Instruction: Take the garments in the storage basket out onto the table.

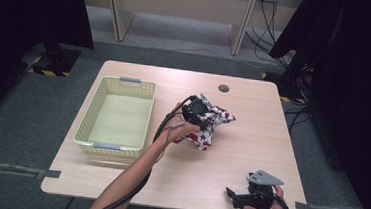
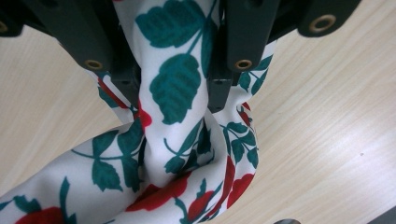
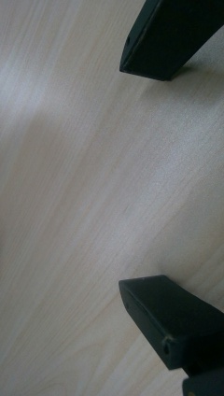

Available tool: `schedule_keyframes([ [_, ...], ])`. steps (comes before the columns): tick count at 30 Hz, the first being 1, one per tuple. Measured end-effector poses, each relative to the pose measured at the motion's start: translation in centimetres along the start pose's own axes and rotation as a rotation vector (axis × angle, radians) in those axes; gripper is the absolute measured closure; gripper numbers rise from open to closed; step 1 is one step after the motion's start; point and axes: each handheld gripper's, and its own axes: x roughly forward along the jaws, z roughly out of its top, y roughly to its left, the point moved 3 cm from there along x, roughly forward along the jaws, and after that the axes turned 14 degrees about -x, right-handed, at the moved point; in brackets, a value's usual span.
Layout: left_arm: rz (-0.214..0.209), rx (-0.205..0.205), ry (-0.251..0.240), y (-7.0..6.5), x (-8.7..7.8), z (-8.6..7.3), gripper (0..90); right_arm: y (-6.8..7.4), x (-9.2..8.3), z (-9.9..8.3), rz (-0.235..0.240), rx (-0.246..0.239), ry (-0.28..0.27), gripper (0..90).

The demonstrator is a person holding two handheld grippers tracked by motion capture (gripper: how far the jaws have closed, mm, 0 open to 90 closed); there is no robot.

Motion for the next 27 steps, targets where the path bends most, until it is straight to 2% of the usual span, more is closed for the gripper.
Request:
schedule_keyframes([
  [5, 0.015, -0.004, 0.007, 0.3, 1.1, -0.4, 64.3, 0.0, 0.0, 0.0, 0.000, -0.001, 0.000, 0.6],
  [9, 0.026, -0.039, 0.016, 0.9, 2.3, -0.9, 64.0, 0.0, 0.0, 0.0, 0.000, 0.001, 0.000, 0.6],
  [11, 0.036, -0.043, 0.015, 1.0, 2.6, -1.1, 63.4, 0.0, 0.0, 0.0, 0.000, -0.001, 0.000, 0.6],
  [13, 0.046, -0.037, 0.019, 0.9, 3.0, -1.2, 63.1, 0.0, 0.0, 0.0, 0.001, 0.000, 0.001, 0.6],
  [17, 0.040, -0.046, 0.015, 0.3, 3.4, -0.9, 62.4, 0.0, 0.0, 0.0, 0.001, 0.000, 0.001, 0.6],
  [23, 0.030, -0.023, 0.029, -0.4, 4.2, -1.0, 58.7, 0.0, 0.0, 0.0, 0.001, 0.000, 0.001, 0.5],
  [24, 0.030, -0.009, 0.035, -0.5, 4.2, -1.1, 53.1, 0.0, 0.0, 0.0, 0.002, 0.000, 0.001, 0.6],
  [25, 0.027, 0.010, 0.042, -0.7, 4.3, -1.1, 53.1, 0.0, 0.0, 0.0, 0.002, 0.000, 0.001, 0.6],
  [27, 0.031, 0.024, 0.045, -1.0, 4.3, -1.2, 42.1, 0.0, 0.0, 0.0, 0.002, 0.000, 0.001, 0.6],
])
